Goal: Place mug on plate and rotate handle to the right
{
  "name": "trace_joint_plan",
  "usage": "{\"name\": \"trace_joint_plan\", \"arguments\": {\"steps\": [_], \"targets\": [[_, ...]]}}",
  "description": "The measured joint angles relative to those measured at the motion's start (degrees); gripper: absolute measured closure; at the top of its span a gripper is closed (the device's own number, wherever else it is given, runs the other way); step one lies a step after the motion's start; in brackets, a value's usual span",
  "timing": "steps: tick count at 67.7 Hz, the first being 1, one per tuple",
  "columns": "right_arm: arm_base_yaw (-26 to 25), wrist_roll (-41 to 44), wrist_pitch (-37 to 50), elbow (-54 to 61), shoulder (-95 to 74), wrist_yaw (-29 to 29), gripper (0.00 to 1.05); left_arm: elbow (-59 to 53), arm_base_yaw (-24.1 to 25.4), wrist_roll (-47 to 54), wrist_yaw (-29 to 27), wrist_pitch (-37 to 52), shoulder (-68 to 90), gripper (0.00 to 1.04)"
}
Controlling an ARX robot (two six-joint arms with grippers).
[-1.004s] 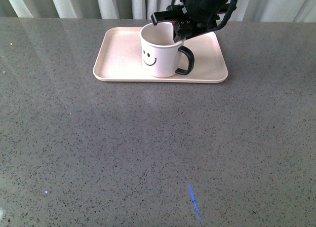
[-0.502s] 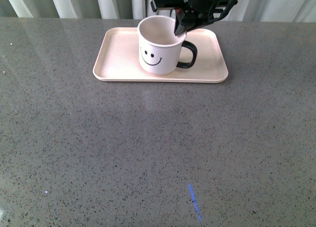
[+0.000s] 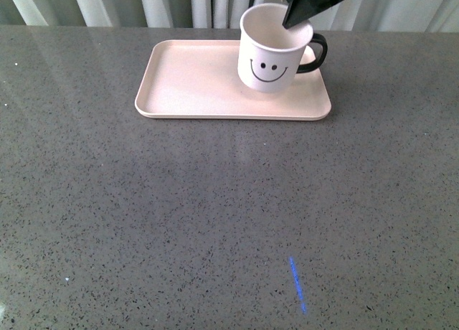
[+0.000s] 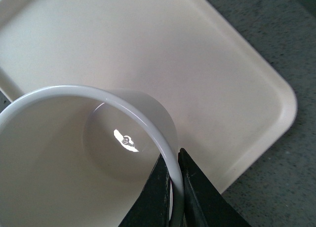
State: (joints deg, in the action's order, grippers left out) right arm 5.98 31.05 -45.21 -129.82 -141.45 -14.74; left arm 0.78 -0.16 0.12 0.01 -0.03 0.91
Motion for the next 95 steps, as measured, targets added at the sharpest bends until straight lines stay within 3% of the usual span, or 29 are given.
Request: {"name": "trace_joint_plan", "arguments": {"steps": [49, 64, 95], "targets": [[0.7, 3.0, -16.8, -33.5, -19.0, -1.8, 1.03, 0.0, 0.0, 0.0, 0.0, 0.0, 0.0, 0.09], [1.1, 3.9, -17.5, -35.4, -20.2, -1.8, 1.03, 0.0, 0.0, 0.0, 0.0, 0.0, 0.0, 0.09], [1.9, 4.6, -12.6, -25.4, -16.2, -2.1, 1.03, 0.0, 0.0, 0.0, 0.0, 0.0, 0.0, 0.09]]}}
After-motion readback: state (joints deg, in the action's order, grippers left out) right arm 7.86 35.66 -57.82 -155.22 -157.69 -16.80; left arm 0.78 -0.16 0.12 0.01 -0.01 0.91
